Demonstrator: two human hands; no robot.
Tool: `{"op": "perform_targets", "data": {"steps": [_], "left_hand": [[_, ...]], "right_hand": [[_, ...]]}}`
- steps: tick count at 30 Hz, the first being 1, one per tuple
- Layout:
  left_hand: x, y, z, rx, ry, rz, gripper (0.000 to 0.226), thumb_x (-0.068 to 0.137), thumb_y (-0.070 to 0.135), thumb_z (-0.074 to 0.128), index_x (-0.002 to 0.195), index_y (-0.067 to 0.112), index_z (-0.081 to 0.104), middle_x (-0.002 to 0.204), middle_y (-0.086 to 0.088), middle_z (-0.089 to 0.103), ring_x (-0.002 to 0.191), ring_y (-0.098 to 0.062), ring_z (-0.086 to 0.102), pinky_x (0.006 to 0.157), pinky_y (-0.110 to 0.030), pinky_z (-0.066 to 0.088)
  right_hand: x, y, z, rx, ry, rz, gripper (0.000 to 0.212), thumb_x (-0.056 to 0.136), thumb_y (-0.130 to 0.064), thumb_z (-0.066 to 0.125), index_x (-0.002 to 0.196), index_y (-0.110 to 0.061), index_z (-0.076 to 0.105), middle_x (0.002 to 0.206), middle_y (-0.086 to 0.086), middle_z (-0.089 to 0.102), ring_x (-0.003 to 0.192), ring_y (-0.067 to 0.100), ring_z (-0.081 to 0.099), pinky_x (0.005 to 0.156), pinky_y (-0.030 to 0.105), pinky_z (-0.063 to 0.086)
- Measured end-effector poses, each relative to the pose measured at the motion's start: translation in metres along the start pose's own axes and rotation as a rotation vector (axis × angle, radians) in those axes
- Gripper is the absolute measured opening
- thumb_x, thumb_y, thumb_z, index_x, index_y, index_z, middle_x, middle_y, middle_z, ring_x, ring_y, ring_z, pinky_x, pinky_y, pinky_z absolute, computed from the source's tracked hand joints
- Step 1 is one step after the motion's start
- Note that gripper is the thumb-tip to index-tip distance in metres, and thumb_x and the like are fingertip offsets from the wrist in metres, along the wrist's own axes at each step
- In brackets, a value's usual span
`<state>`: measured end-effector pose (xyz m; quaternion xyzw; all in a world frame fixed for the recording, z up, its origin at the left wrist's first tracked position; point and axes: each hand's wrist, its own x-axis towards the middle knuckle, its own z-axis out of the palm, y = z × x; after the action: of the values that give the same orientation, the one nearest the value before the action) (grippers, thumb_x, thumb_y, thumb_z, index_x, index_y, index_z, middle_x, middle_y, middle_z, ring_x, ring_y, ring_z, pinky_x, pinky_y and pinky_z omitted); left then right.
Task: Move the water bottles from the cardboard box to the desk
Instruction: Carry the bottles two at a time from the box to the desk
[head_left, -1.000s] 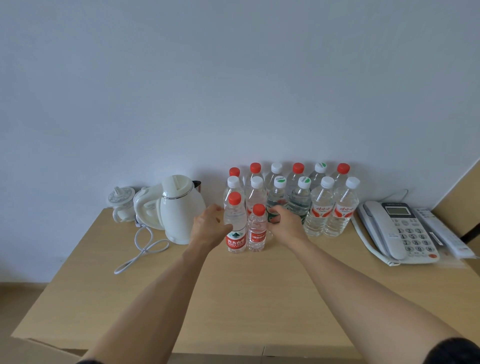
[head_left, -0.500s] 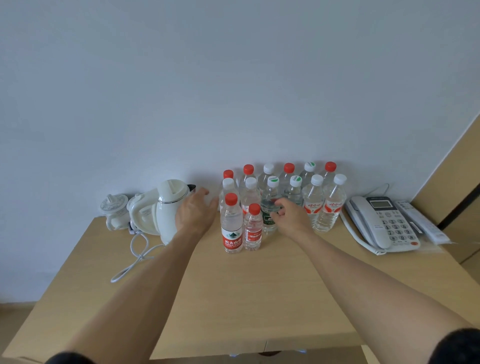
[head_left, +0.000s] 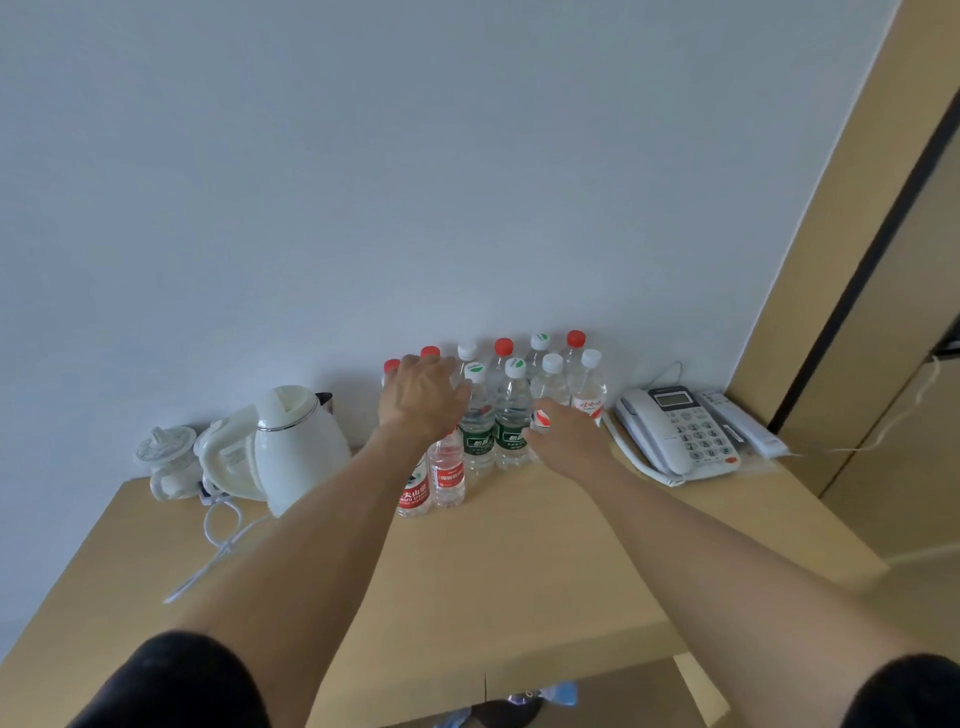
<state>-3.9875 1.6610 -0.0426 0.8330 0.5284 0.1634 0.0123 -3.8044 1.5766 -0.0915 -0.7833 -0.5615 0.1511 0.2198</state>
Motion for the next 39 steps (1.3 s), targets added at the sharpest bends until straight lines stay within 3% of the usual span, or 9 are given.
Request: {"op": "perform_targets", "data": {"steps": [6, 8, 11, 17, 24, 30, 39], "left_hand": [[-0.021, 0.113, 0.015, 0.021, -0.112, 0.174, 0.043, 0.102, 0.043, 0.041, 0.134, 0.023, 0.06, 0.137, -0.002, 0.061, 0.131, -0.027, 0.046, 0.108, -0.044, 0.036], [-0.034, 0.158, 0.023, 0.015, -0.138, 0.232, 0.041, 0.102, 0.042, 0.041, 0.132, 0.022, 0.061, 0.136, -0.002, 0.061, 0.13, -0.028, 0.047, 0.107, -0.043, 0.036], [-0.06, 0.232, 0.034, -0.029, -0.19, 0.325, 0.04, 0.102, 0.04, 0.041, 0.132, 0.021, 0.06, 0.137, -0.002, 0.06, 0.129, -0.029, 0.047, 0.104, -0.043, 0.036], [-0.134, 0.384, 0.07, -0.085, -0.307, 0.549, 0.046, 0.101, 0.046, 0.042, 0.14, 0.024, 0.056, 0.141, -0.004, 0.058, 0.132, -0.028, 0.047, 0.109, -0.043, 0.035], [-0.236, 0.55, 0.097, -0.05, -0.411, 0.894, 0.049, 0.1, 0.052, 0.04, 0.135, 0.023, 0.058, 0.137, -0.003, 0.06, 0.128, -0.028, 0.053, 0.107, -0.043, 0.041], [-0.304, 0.648, 0.11, -0.051, -0.421, 1.198, 0.048, 0.1, 0.047, 0.04, 0.139, 0.023, 0.055, 0.144, -0.007, 0.056, 0.134, -0.027, 0.049, 0.113, -0.042, 0.037], [-0.311, 0.772, 0.165, -0.041, -0.466, 1.303, 0.045, 0.1, 0.046, 0.039, 0.14, 0.029, 0.052, 0.141, -0.004, 0.056, 0.132, -0.025, 0.05, 0.109, -0.038, 0.038]], "right_hand": [[-0.05, 0.069, -0.05, -0.02, 0.057, 0.078, 0.036, 0.098, -0.035, 0.052, 0.131, -0.02, 0.055, 0.124, 0.013, 0.062, 0.119, 0.035, 0.057, 0.086, 0.036, 0.046], [-0.076, 0.104, -0.071, 0.001, 0.084, 0.136, 0.042, 0.1, -0.039, 0.051, 0.138, -0.02, 0.052, 0.133, 0.013, 0.059, 0.125, 0.034, 0.053, 0.094, 0.038, 0.046], [-0.123, 0.16, -0.103, 0.002, 0.108, 0.26, 0.053, 0.101, -0.043, 0.051, 0.149, -0.024, 0.042, 0.147, 0.01, 0.05, 0.133, 0.03, 0.048, 0.1, 0.037, 0.043], [-0.242, 0.272, -0.152, 0.022, 0.196, 0.532, 0.056, 0.098, -0.049, 0.054, 0.148, -0.028, 0.044, 0.139, 0.003, 0.059, 0.125, 0.026, 0.057, 0.093, 0.033, 0.047], [-0.397, 0.378, -0.198, 0.043, 0.352, 0.847, 0.055, 0.098, -0.044, 0.057, 0.148, -0.021, 0.046, 0.146, 0.013, 0.054, 0.133, 0.031, 0.051, 0.108, 0.035, 0.039], [-0.487, 0.434, -0.223, 0.001, 0.447, 1.091, 0.056, 0.1, -0.048, 0.053, 0.148, -0.02, 0.045, 0.146, 0.013, 0.053, 0.135, 0.031, 0.049, 0.107, 0.035, 0.039], [-0.514, 0.516, -0.271, -0.023, 0.441, 1.31, 0.061, 0.097, -0.051, 0.055, 0.151, -0.027, 0.039, 0.147, 0.01, 0.05, 0.136, 0.029, 0.046, 0.108, 0.043, 0.043]]}}
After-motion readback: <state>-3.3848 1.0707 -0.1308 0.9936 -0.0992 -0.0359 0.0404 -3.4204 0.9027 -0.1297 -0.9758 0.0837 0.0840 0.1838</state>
